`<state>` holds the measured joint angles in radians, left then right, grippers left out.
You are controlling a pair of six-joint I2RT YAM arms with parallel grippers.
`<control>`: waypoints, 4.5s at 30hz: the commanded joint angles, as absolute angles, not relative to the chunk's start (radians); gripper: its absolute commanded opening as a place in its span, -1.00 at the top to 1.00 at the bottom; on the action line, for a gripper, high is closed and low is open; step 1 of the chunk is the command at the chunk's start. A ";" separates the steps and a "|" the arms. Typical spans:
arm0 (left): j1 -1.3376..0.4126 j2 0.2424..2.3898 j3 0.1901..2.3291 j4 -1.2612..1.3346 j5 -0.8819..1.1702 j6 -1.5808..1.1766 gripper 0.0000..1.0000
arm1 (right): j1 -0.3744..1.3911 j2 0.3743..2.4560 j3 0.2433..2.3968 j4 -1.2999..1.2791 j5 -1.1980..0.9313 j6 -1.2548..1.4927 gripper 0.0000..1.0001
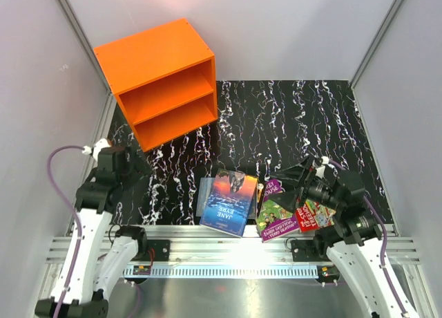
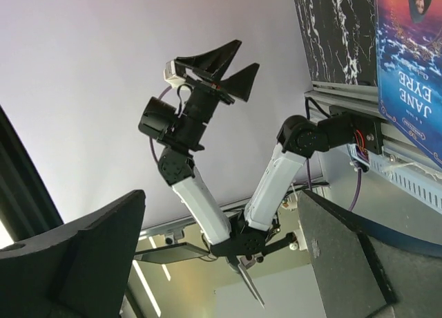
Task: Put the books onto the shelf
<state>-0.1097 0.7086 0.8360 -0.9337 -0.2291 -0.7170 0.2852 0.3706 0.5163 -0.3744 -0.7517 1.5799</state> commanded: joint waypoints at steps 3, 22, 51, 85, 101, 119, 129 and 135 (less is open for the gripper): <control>-0.109 0.687 0.870 -1.151 -0.118 -0.780 -0.97 | 0.284 0.227 0.391 -0.325 -0.753 1.693 -1.00; -0.541 1.093 0.756 -0.648 0.055 -0.824 -0.97 | 0.343 0.739 0.543 -0.652 -0.562 1.135 -1.00; -0.695 1.529 0.897 -0.500 0.181 -0.802 -0.89 | 1.008 1.130 0.360 0.092 -0.092 1.437 -0.94; -0.948 1.298 1.213 -0.920 -0.188 -0.933 -0.93 | 1.123 0.721 0.959 -0.666 0.251 1.227 1.00; -0.934 0.861 1.280 -1.313 -0.500 -1.107 -0.94 | 0.613 1.683 2.428 -0.737 -0.226 0.802 1.00; -0.934 0.874 1.236 -1.244 -0.436 -1.060 -0.93 | 0.407 2.408 2.812 0.147 -0.005 1.569 1.00; -0.914 0.903 1.192 -1.181 -0.430 -0.999 -0.97 | 0.598 2.172 2.670 -0.197 0.193 1.209 1.00; -0.904 0.936 1.192 -1.175 -0.403 -0.982 -0.97 | 0.686 2.155 2.594 -0.228 0.215 1.190 1.00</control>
